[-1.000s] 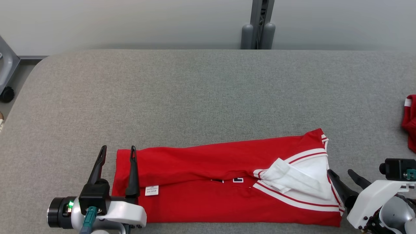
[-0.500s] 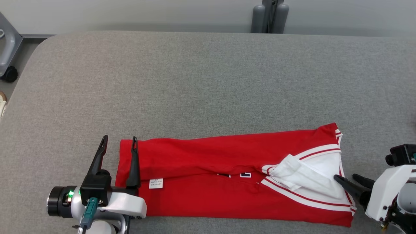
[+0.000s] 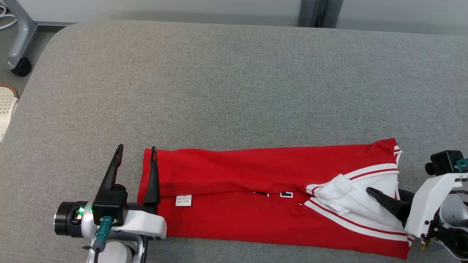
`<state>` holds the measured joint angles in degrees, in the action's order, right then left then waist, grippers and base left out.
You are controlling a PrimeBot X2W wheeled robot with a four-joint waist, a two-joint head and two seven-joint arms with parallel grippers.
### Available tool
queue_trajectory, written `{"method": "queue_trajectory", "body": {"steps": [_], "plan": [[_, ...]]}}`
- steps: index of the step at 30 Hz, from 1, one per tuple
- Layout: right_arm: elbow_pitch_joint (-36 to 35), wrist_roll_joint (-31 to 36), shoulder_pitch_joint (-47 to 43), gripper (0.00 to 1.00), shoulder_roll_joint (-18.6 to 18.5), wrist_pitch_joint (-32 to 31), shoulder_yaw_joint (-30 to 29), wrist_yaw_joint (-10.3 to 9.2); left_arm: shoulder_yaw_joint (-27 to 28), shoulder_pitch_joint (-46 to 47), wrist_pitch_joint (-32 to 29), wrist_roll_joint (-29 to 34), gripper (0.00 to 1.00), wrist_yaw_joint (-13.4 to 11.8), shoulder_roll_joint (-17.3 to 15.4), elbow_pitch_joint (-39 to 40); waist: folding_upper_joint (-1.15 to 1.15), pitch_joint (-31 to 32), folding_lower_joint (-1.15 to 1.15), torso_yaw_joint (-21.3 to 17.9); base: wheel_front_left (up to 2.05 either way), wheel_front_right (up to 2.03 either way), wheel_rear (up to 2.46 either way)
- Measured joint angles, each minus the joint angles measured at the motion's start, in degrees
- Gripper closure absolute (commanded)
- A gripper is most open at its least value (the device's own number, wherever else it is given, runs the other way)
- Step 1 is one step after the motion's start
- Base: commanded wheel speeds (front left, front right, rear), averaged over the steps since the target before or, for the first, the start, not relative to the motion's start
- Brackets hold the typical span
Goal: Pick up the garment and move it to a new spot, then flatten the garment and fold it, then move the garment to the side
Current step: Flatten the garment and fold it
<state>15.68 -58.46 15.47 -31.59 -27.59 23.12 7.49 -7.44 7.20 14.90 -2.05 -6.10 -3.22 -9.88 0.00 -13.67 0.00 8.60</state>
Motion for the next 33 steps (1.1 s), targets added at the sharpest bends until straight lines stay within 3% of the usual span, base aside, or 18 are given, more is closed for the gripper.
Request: {"method": "queue_trajectory", "body": {"steps": [12,13,14,27,33], "plan": [[1.62,-3.27,3.52,0.0,-0.34,2.99,7.53,0.0,-0.09,0.01,0.0,0.02,0.0,-0.01,0.13,-0.16,0.0,0.08,0.0,0.7,0.0,0.0,0.0],[2.31,-3.5,4.2,0.73,-0.53,3.27,8.38,-0.01,-0.13,0.03,0.0,0.02,0.0,-0.02,0.15,-0.18,0.0,0.01,0.0,0.77,0.0,0.0,0.0],[2.74,-3.41,4.48,1.0,-0.65,3.53,8.8,-0.01,-0.19,0.05,0.0,0.01,0.0,-0.03,0.16,-0.21,0.0,-0.01,0.0,0.82,0.0,0.0,0.0],[7.21,-1.98,7.28,1.0,-2.74,5.8,12.39,0.46,-0.24,0.12,0.0,-0.09,0.0,-0.09,0.26,-0.86,0.0,0.34,0.0,0.81,0.0,0.0,0.0],[9.72,-0.81,8.95,1.0,-5.79,5.86,13.05,0.46,-0.43,0.12,0.0,-0.41,0.0,-0.11,0.31,-1.1,0.0,0.75,0.0,0.32,0.0,0.0,0.0]]}}
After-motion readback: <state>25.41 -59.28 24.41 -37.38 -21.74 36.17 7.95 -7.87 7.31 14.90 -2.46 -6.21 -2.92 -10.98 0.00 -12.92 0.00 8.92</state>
